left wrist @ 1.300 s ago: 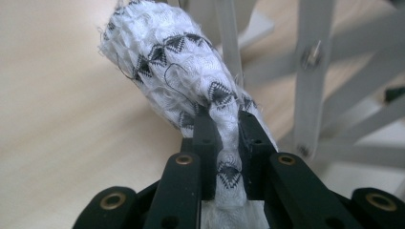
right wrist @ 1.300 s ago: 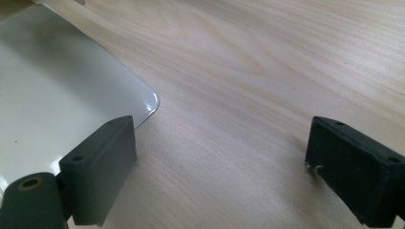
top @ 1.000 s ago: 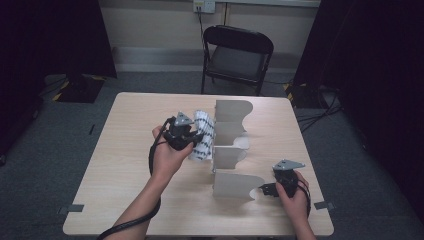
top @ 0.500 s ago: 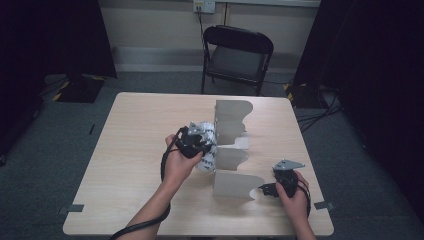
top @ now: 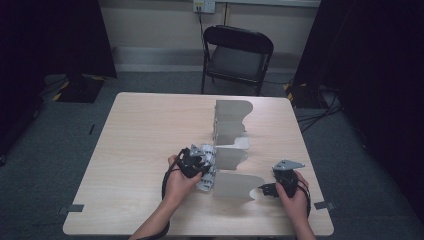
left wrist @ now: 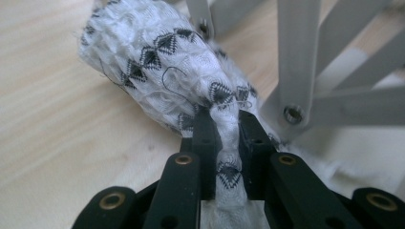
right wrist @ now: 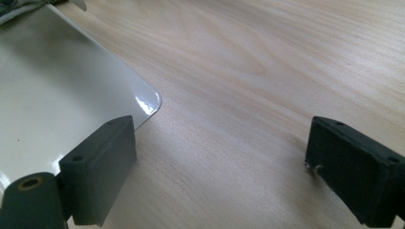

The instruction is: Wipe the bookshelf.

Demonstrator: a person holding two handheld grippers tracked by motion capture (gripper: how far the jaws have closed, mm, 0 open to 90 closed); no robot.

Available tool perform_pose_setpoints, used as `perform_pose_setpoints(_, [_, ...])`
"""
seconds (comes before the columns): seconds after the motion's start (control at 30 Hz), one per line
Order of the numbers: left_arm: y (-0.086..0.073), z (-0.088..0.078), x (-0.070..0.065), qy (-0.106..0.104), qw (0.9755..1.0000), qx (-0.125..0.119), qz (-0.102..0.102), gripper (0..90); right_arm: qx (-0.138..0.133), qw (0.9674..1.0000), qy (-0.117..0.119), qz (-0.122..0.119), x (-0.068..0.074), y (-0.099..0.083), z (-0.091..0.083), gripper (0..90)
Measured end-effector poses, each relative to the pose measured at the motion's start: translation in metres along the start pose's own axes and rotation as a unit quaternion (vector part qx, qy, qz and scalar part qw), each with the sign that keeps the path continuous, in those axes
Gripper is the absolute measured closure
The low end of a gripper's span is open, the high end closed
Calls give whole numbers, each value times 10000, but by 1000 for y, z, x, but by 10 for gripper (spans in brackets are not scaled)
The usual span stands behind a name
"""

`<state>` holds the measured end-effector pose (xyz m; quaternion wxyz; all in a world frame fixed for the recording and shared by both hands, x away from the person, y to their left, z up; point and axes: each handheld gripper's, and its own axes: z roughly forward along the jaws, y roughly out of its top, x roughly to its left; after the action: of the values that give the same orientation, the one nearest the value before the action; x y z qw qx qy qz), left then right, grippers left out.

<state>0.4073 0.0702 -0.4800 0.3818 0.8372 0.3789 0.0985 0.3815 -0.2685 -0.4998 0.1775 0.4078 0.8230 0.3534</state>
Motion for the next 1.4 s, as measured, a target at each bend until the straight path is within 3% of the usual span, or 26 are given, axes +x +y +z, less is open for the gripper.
perform_pose_setpoints(0.17, [-2,-8,3,-48,9999,-39,-106,796,-1,10000,2,1,0,0,0,91])
perform_pose_setpoints(0.33, [8,-29,8,-14,9998,-168,-146,796,1,10000,-1,2,0,0,0,92])
perform_pose_setpoints(0.57, [36,-75,8,25,9970,-773,-81,795,2,10000,0,2,0,0,0,91])
perform_pose_setpoints(0.7, [43,-88,-1,-88,9947,-1023,45,794,0,10000,-1,-1,0,0,0,91])
perform_pose_setpoints(0.8, [40,-82,-7,-146,9952,-951,156,793,2,10000,0,2,0,0,0,91])
perform_pose_setpoints(0.93, [25,-62,-11,-195,9973,-648,293,792,2,10000,-3,0,0,0,0,92])
perform_pose_setpoints(1.13, [-4,-34,-8,-321,9990,-275,163,789,1,10000,1,1,0,0,0,91])
perform_pose_setpoints(1.3, [-20,-23,-8,-295,9993,-219,94,773,2,10000,2,1,0,0,0,91])
perform_pose_setpoints(1.4, [-22,-23,-6,-182,9995,-235,77,680,1,10000,1,1,0,0,0,91])
